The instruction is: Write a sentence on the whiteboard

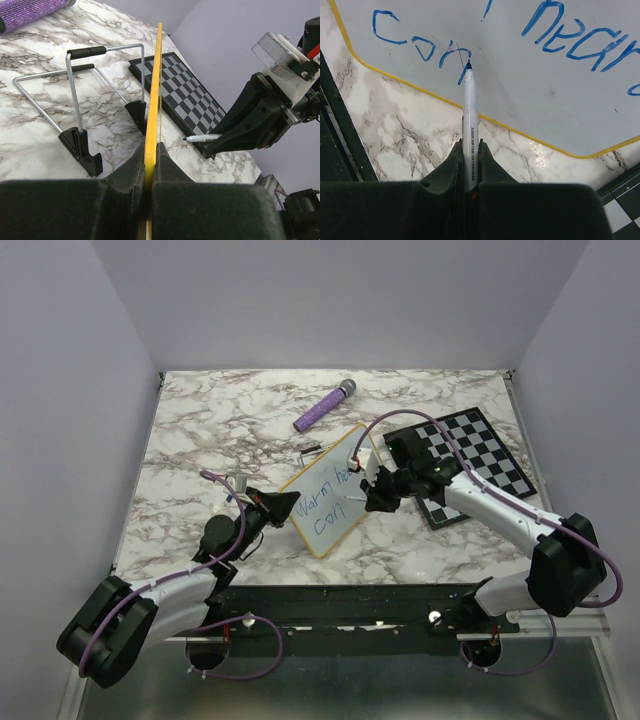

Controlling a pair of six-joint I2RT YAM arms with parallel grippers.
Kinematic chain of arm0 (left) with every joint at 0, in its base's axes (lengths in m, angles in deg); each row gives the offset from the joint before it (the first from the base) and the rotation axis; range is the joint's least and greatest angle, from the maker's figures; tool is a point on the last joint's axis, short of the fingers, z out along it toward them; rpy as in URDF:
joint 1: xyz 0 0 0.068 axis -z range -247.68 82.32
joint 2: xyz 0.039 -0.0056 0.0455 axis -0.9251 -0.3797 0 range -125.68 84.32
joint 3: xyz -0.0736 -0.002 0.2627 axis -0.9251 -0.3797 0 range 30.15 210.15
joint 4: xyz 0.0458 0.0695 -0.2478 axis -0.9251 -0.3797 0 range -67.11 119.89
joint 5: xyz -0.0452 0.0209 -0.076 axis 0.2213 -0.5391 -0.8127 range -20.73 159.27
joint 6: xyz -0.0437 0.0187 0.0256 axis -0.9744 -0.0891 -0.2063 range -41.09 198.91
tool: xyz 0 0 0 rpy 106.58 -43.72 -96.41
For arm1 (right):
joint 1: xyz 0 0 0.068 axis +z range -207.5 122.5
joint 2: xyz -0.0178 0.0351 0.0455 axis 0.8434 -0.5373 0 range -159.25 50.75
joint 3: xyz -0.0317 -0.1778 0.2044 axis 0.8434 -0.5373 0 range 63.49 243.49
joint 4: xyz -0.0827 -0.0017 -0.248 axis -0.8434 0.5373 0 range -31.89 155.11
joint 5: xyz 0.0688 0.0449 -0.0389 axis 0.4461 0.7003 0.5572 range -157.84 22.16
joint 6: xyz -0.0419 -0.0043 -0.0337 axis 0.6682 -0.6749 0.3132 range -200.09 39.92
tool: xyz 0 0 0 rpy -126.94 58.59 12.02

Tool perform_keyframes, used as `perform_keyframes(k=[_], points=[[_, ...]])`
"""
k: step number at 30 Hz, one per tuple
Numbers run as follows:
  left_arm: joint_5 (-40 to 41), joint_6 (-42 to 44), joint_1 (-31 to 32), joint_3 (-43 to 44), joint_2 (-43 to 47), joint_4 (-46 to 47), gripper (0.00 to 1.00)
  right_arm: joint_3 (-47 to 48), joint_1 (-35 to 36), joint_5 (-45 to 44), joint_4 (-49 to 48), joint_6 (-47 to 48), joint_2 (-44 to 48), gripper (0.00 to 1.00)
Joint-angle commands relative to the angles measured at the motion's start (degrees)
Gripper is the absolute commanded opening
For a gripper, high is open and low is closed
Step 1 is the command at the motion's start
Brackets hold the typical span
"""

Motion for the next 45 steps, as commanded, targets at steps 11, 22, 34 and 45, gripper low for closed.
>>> perform_keyframes(k=[11, 22, 34, 45], points=[[-2.3, 1.4, 0.2, -1.4, 0.8, 0.7, 0.00, -3.3, -1.4, 2.1, -2.7, 3.7, 2.7, 0.01], [-2.5, 1.3, 0.2, -1.0, 0.9, 0.4, 0.00, -4.4, -1.9, 0.6, -2.9, 6.9, 1.3, 0.01], [-2.6, 1.7, 0.2, 0.1, 1.1, -1.5, 0.00, -5.2, -1.9, 2.0, -5.5, 7.1, 2.0, 0.01], [-2.8, 1.8, 0.2, 0.3, 1.5, -2.3, 0.00, -5.1, -1.9, 1.9, -6.3, 5.4, 0.7, 0.01]])
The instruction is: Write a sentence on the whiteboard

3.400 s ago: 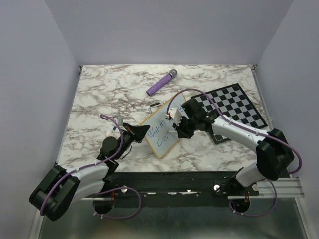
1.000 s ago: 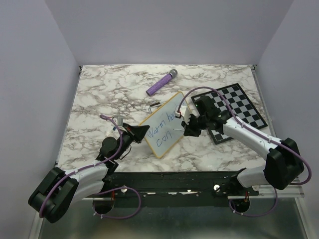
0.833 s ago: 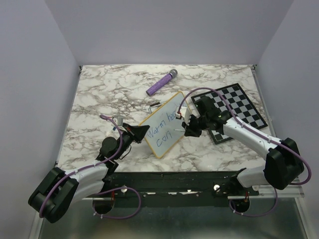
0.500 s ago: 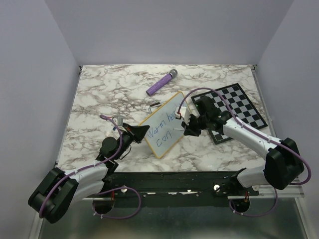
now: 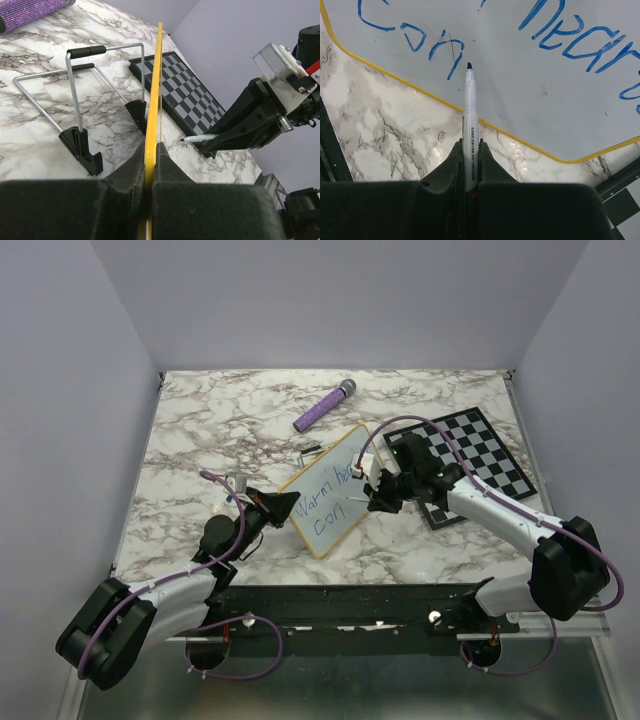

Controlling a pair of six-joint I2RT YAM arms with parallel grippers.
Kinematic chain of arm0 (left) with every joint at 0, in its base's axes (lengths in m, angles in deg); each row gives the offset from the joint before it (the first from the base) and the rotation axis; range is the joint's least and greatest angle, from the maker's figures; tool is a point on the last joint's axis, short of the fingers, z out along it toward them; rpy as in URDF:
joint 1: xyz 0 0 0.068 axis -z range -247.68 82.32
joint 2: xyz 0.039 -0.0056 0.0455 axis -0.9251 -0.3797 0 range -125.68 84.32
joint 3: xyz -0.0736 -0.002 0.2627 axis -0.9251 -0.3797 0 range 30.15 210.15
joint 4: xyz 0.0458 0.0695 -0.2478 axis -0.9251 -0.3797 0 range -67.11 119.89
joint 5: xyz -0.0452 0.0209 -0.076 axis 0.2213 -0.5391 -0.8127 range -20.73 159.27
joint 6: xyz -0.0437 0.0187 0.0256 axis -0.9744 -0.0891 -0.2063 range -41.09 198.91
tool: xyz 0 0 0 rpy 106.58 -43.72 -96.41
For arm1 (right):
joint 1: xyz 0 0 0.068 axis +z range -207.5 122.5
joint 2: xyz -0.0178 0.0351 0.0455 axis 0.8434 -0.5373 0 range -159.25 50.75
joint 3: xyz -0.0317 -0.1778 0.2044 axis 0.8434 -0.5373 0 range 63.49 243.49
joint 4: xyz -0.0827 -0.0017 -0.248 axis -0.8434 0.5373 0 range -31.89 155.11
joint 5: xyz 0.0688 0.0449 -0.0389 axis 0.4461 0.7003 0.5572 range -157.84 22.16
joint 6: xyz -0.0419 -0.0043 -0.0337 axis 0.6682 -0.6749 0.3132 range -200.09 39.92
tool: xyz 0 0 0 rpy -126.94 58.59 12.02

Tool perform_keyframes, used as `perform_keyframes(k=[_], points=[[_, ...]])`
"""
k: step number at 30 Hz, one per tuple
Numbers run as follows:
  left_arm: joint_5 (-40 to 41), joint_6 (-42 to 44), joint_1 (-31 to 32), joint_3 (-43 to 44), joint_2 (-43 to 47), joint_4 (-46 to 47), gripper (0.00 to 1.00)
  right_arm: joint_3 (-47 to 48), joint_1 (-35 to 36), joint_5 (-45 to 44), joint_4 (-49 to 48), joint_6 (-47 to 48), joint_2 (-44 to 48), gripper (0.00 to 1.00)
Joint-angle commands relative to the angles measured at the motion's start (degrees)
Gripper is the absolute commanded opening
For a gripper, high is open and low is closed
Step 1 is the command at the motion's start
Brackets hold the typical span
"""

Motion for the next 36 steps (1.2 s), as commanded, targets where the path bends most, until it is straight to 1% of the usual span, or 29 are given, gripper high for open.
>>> perform_keyframes(k=[1, 10, 14, 36], points=[[-2.6, 1.7, 0.2, 0.3, 0.8, -1.4, 0.00, -0.5, -0.2, 0.3, -2.0, -1.1, -1.0, 0.01], [-2.8, 1.4, 0.2, 0.5, -0.2, -0.1, 0.00, 0.1, -0.1, 0.9, -1.5, -1.3, -3.4, 0.01], [-3.0, 1.4, 0.2, 0.7, -0.7, 0.3, 0.00, 0.8, 0.1, -0.4, -1.6, -2.0, -5.0, 0.01], [-3.3, 0.9, 0.2, 0.3, -1.5, 1.9, 0.00, 1.0, 1.8, -3.0, -3.6, -3.9, -6.9, 0.01]])
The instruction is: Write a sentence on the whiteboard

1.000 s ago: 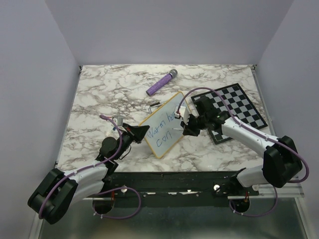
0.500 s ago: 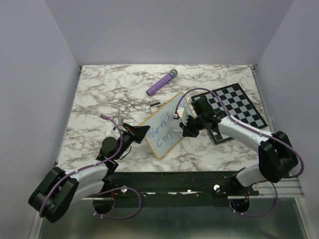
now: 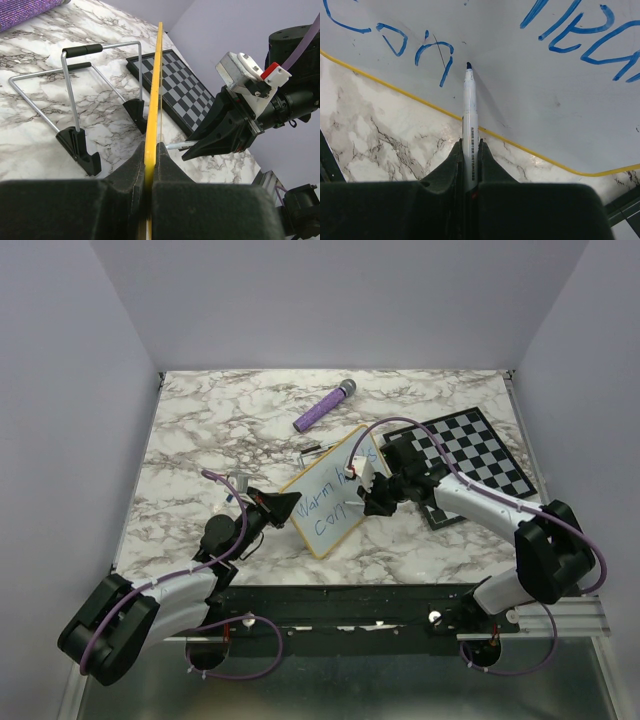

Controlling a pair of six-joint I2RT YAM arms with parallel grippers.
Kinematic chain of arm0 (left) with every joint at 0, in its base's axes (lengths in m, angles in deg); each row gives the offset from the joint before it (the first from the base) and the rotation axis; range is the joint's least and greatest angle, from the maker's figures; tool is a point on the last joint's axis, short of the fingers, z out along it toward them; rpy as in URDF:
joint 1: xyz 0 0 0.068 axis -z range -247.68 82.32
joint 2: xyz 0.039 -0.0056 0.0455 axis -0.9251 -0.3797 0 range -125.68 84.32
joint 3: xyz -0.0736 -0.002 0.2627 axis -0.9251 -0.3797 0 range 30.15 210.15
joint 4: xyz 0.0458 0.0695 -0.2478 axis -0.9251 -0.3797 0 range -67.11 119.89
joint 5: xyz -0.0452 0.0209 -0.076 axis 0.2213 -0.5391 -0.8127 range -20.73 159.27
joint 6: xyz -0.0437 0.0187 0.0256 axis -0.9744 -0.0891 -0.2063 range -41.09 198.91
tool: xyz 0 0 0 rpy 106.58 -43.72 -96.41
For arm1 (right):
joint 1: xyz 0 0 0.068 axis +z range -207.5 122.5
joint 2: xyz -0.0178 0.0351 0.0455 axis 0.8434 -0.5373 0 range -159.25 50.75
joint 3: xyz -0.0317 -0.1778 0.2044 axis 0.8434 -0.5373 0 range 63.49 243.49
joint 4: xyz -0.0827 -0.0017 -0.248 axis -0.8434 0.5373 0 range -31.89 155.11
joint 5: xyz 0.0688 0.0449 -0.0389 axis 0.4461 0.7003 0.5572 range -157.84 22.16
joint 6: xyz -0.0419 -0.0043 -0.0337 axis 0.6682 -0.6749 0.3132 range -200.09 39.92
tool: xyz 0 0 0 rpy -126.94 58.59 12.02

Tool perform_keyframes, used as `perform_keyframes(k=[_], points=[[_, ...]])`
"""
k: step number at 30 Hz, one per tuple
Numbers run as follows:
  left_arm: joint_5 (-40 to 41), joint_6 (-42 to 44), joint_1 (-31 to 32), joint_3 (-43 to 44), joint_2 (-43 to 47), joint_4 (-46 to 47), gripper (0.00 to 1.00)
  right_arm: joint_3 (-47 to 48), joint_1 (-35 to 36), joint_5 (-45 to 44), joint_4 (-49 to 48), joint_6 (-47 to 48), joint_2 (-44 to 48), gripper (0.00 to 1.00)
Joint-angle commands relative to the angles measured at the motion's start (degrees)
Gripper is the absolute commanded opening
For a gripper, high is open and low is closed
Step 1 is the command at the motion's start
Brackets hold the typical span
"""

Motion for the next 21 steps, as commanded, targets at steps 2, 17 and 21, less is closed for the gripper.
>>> perform_keyframes(k=[2, 17, 21], points=[[-2.2, 0.9, 0.2, 0.3, 0.3, 0.0, 0.00, 1.3, 0.2, -1.0, -0.3, -0.2, -1.6, 0.01], [-2.1, 0.9, 0.2, 0.3, 0.3, -0.2, 0.00, 1.8, 0.4, -0.8, 2.4, 1.4, -3.0, 0.01], [-2.0, 1.0, 0.2, 0.2, 0.4, -0.1, 0.00, 1.9, 0.3, -0.9, 3.2, 1.7, -3.3, 0.01]])
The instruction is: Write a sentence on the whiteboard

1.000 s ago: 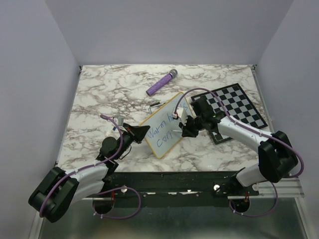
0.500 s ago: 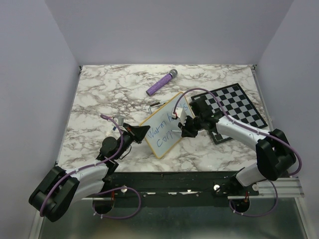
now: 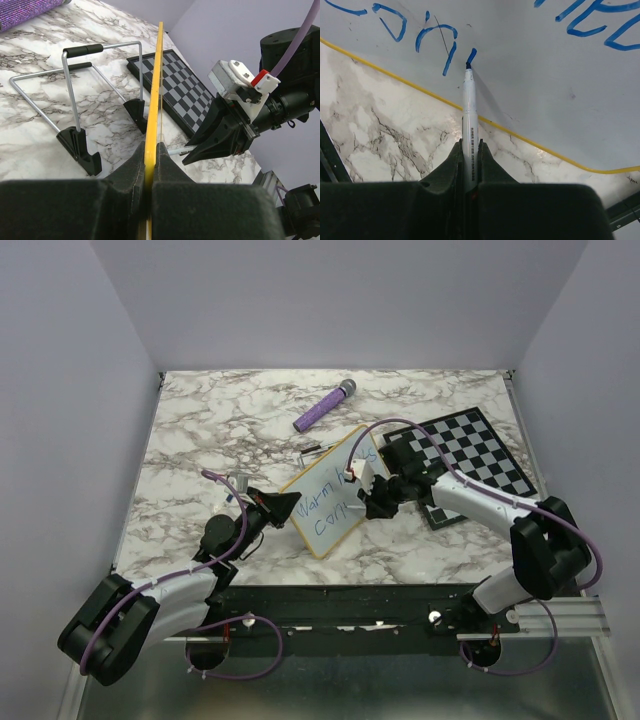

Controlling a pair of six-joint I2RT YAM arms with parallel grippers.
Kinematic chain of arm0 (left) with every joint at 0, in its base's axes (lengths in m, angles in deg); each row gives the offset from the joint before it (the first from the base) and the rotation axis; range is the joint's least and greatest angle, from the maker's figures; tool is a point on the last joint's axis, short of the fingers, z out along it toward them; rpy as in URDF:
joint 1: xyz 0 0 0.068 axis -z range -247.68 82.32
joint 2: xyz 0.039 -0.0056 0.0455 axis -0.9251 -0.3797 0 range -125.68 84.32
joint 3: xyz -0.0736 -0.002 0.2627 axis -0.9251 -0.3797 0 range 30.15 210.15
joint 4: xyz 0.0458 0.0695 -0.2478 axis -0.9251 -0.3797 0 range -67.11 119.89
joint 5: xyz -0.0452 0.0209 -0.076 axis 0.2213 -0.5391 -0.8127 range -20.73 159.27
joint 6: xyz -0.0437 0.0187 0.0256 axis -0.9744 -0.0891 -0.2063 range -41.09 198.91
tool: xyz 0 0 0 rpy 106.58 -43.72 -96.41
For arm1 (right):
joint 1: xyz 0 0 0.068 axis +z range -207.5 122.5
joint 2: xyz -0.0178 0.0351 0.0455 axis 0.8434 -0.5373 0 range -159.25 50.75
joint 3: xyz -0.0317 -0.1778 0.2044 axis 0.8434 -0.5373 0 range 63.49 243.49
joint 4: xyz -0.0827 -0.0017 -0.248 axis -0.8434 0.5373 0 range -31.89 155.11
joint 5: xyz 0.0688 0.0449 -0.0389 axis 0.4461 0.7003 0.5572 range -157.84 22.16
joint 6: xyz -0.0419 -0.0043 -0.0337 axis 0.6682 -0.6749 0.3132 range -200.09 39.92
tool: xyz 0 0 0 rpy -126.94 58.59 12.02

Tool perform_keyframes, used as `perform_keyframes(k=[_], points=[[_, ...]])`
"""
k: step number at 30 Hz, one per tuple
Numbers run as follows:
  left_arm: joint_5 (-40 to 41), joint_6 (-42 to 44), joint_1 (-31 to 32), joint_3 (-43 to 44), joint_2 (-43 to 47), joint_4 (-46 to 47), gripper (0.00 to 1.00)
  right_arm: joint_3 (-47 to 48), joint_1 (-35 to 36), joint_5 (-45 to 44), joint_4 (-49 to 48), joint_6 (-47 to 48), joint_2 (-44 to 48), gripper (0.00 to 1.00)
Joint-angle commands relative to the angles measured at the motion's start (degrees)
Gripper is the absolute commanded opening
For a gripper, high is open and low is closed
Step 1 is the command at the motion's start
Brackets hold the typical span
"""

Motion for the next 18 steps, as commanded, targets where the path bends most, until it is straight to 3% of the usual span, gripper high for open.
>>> perform_keyframes(k=[1, 11, 18], points=[[-2.0, 1.0, 0.2, 0.2, 0.5, 0.0, 0.00, 1.2, 0.3, -1.0, 1.1, 1.1, -1.8, 0.01], [-1.9, 1.2, 0.2, 0.1, 1.2, -0.9, 0.00, 1.8, 0.4, -1.3, 3.0, 2.0, -3.2, 0.01], [-1.8, 1.3, 0.2, 0.0, 0.8, -0.5, 0.00, 1.9, 0.3, -0.1, 0.2, 0.0, 1.3, 0.01]])
